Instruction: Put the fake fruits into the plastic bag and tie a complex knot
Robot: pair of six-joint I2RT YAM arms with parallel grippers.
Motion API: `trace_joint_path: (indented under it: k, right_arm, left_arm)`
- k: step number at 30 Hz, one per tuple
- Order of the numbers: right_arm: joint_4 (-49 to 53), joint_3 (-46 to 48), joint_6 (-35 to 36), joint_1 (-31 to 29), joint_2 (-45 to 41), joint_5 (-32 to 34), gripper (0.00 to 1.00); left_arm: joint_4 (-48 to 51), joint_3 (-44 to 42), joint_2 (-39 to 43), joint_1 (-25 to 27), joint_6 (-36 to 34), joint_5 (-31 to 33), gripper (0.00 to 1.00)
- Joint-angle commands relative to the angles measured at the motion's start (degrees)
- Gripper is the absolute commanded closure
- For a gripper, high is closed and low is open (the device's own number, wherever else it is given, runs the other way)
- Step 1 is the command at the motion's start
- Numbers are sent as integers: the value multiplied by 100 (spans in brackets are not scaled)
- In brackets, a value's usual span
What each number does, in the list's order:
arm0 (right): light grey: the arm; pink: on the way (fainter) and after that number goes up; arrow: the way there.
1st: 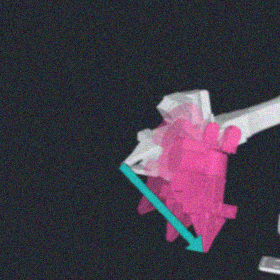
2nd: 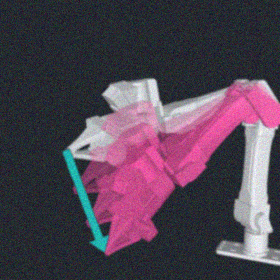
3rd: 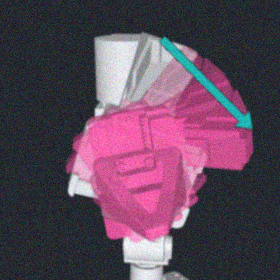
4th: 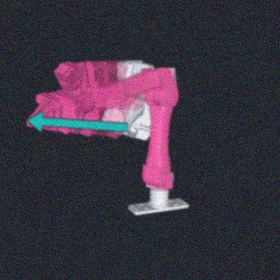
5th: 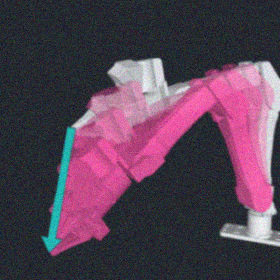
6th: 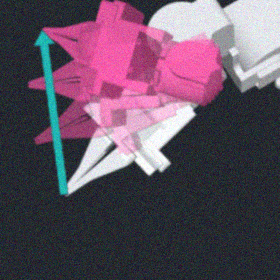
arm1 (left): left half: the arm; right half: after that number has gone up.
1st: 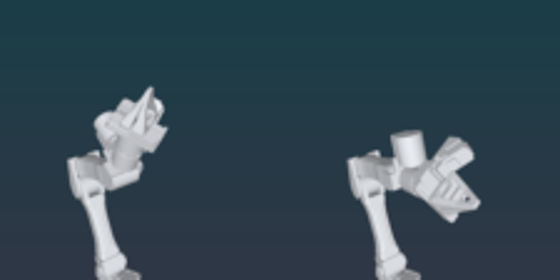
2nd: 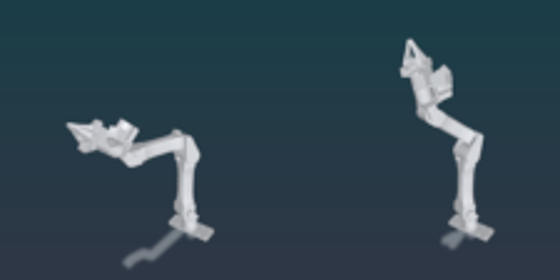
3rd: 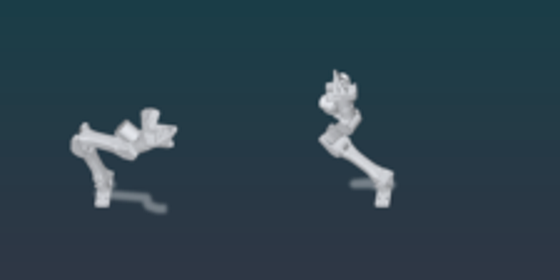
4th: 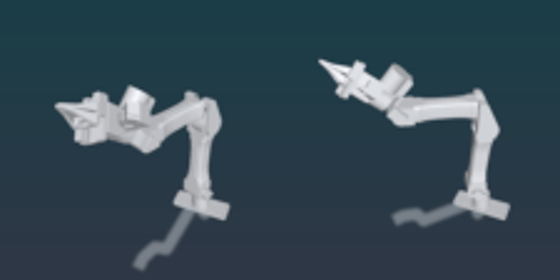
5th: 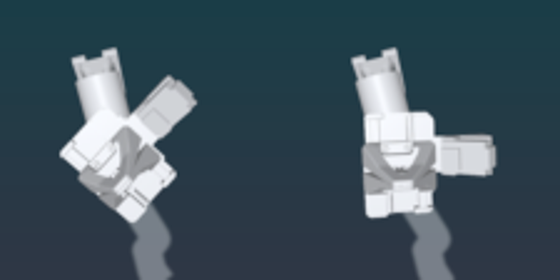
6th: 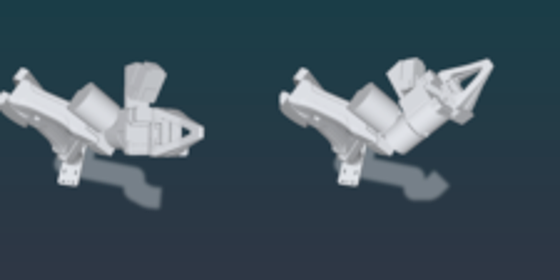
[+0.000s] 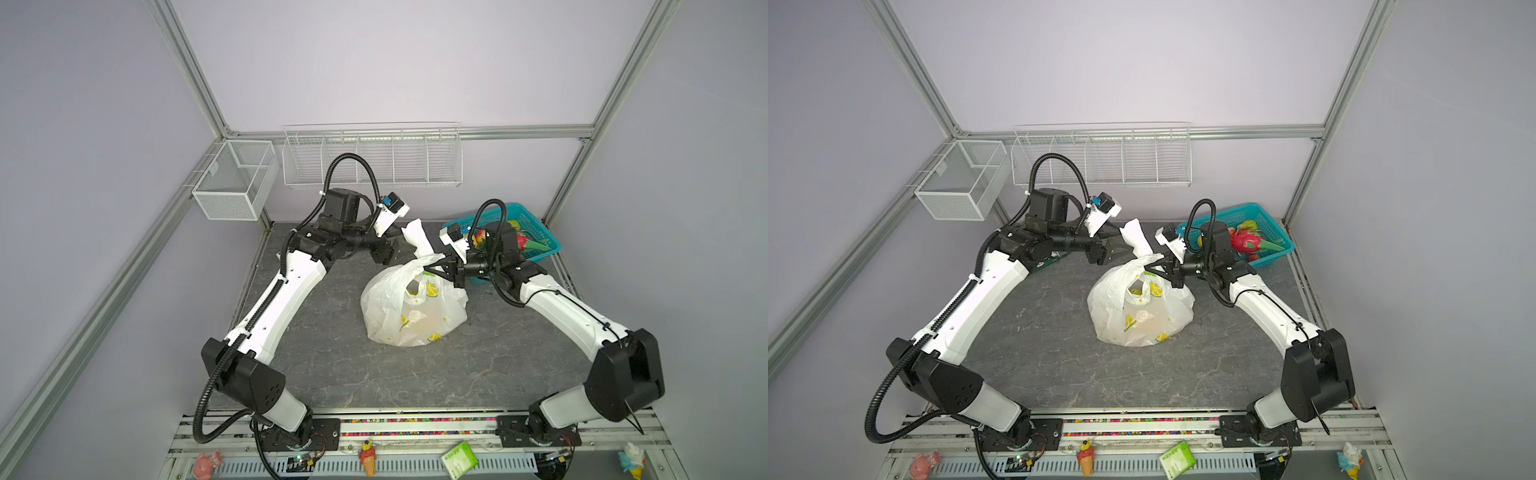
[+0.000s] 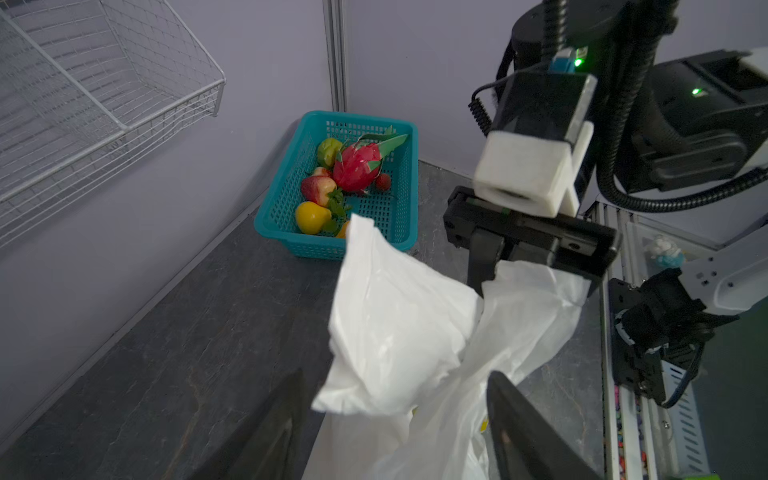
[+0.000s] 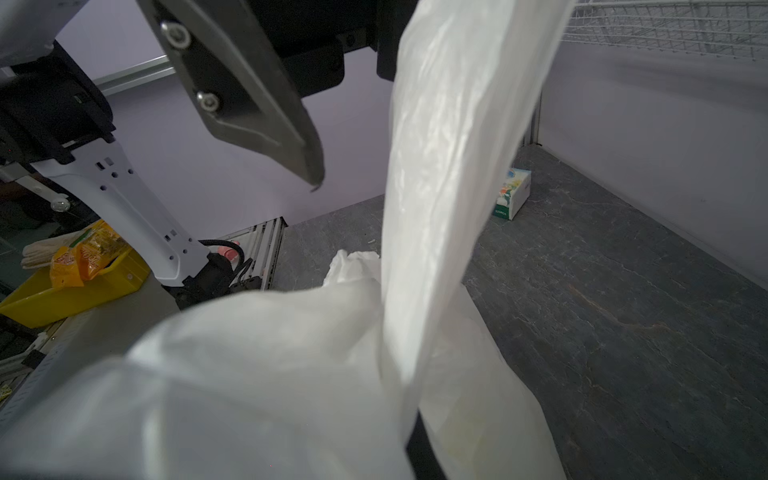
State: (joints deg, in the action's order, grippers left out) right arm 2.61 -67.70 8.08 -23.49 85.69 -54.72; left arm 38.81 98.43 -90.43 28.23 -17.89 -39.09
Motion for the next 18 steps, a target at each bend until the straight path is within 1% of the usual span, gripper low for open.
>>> trace_joint_path:
  k: [1,3,4,6,8,10,12,13,15,18]
  right_arm:
    - [-89,125,10,-59,-139,27,93]
    - [-85,138,2,-66,-155,41,93]
    - [-78,139,-15,-65,-158,101,93]
    - [-6,143,-27,-67,-151,216,93]
    - [57,141,-96,-68,-144,300,93]
    - [55,167,-229,-68,-163,363,93]
    - [46,178,-395,-76,-168,421,93]
    - [62,170,-525,-72,-175,514,93]
    - [171,118,-784,-75,-133,659,93]
    - [190,75,-1508,-69,-67,973,93]
  left_arm:
    - [-254,406,-292,9,685,-191,28]
    - [-241,597,-440,8,809,-302,27]
    - [-297,660,-497,7,897,-429,29]
    - [-487,658,-504,7,1036,-656,37]
    - [-743,458,-405,8,1073,-762,51]
    - [-1041,96,-231,7,1027,-778,70]
    - [-1258,-255,-65,7,893,-775,87]
    - [-1348,-440,33,15,823,-705,98]
    - [-1548,-808,254,8,725,-531,100]
    - [-2182,-1631,741,40,669,-475,100]
